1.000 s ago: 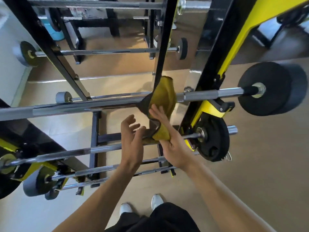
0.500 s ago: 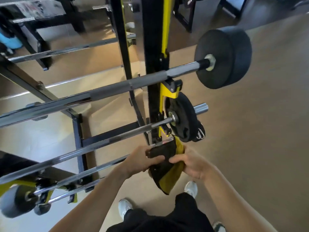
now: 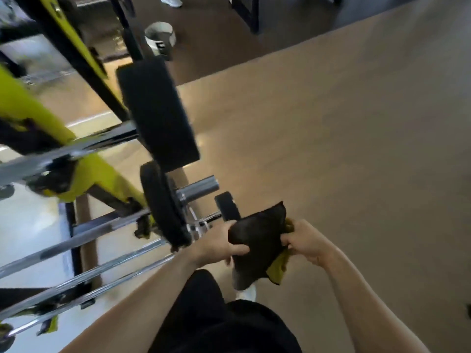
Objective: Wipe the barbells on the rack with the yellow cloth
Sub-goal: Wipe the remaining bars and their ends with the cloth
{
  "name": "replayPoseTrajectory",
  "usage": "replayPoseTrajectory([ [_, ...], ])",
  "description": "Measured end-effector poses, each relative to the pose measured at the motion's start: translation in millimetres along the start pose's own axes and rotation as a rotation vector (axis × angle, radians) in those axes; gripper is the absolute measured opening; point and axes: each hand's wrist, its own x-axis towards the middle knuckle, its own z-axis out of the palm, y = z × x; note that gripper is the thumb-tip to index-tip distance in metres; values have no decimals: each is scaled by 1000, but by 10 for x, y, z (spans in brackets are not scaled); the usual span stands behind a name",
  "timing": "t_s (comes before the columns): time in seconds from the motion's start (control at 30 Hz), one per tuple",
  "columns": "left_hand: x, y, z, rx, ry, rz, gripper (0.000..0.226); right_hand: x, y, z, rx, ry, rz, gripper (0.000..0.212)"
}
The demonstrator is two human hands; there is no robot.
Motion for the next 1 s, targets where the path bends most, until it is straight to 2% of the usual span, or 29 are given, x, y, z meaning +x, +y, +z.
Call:
replayPoseTrajectory([
  [0.13, 656, 288, 200, 297, 210, 41, 20, 147, -113, -596, 0, 201, -210, 40],
  [0.2, 991, 428, 235, 319, 228, -65, 12, 307, -202, -874, -1, 230, -277, 41],
  [0.23, 1169, 500, 242, 297, 231, -135, 17, 409, -250, -1006, -9, 217, -299, 41],
  [0.3, 1522, 708, 247, 85, 256, -238, 28, 635, -370, -1255, -69, 150, -328, 41],
  [0.37, 1890, 924, 230, -366, 274, -287, 33, 881, -536, -1484, -182, 45, -317, 49],
  [0.43, 2246, 1173, 178, -790, 238, -207, 34, 1139, -725, -1707, -285, -74, -286, 59],
  [0.53, 2737, 1612, -49, -1051, 200, -97, 40, 1555, -1063, -2112, -375, -173, -266, 71],
  [0.6, 3031, 1916, -253, -993, 187, -55, 45, 1867, -1341, -2438, -453, -178, -296, 69],
  [0.67, 3318, 2205, -478, -739, 221, -48, 49, 2159, -1700, -2762, -491, -183, -363, 59],
  [0.73, 3566, 2500, -730, -483, 338, -47, 47, 2468, -2087, -3040, -456, -221, -409, 50],
  [0.77, 3680, 2639, -860, -434, 383, -24, 43, 2631, -2265, -3164, -411, -232, -399, 53],
  [0.83, 3901, 2898, -1143, -473, 410, 29, 35, 3002, -2597, -3399, -384, -222, -381, 76],
  [0.9, 4095, 3121, -1462, -542, 391, 49, 29, 3415, -2946, -3599, -440, -296, -366, 94],
  [0.93, 4202, 3222, -1647, -560, 383, 52, 27, 3629, -3145, -3679, -455, -368, -359, 91],
  [1.0, 4437, 3418, -2045, -549, 406, 56, 24, 4059, -3604, -3799, -511, -487, -344, 69],
])
